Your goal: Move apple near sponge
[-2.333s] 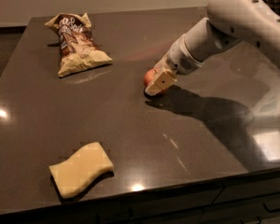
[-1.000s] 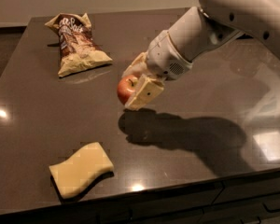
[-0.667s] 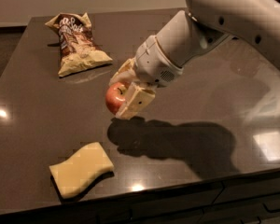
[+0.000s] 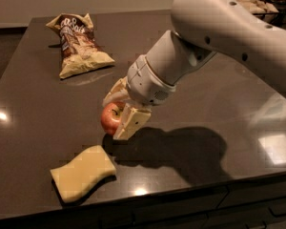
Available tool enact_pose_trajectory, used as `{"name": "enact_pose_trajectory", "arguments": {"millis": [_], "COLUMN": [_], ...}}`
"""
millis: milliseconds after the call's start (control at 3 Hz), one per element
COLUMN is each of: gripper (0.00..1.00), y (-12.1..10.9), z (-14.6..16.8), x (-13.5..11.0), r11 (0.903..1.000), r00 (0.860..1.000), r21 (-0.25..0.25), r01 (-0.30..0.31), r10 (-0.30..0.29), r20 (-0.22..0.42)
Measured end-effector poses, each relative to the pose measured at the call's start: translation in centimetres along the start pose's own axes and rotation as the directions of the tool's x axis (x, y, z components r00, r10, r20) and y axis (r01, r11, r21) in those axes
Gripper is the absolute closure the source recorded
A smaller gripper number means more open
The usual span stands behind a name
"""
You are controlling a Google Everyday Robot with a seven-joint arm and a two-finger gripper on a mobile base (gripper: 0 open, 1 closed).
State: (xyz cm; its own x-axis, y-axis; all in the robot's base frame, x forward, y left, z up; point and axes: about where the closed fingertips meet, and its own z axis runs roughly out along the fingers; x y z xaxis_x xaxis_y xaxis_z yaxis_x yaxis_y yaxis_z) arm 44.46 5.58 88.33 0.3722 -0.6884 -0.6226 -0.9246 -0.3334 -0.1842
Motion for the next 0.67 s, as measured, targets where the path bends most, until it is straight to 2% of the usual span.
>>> {"name": "enact_pose_trajectory", "arguments": {"millis": [333,667], "gripper": [1.0,0.84], "y": [0.77,1.3], "z": [1.04,1.78], "x": [0.35,0.73], "r11": [0.9991,0.9955], "r00": [0.999,0.998], "r21": [-0.031,-0.082], "r01": [0.028,0.047], "r10": [-0.029,-0.05], "r20": [-0.017,-0.031]}}
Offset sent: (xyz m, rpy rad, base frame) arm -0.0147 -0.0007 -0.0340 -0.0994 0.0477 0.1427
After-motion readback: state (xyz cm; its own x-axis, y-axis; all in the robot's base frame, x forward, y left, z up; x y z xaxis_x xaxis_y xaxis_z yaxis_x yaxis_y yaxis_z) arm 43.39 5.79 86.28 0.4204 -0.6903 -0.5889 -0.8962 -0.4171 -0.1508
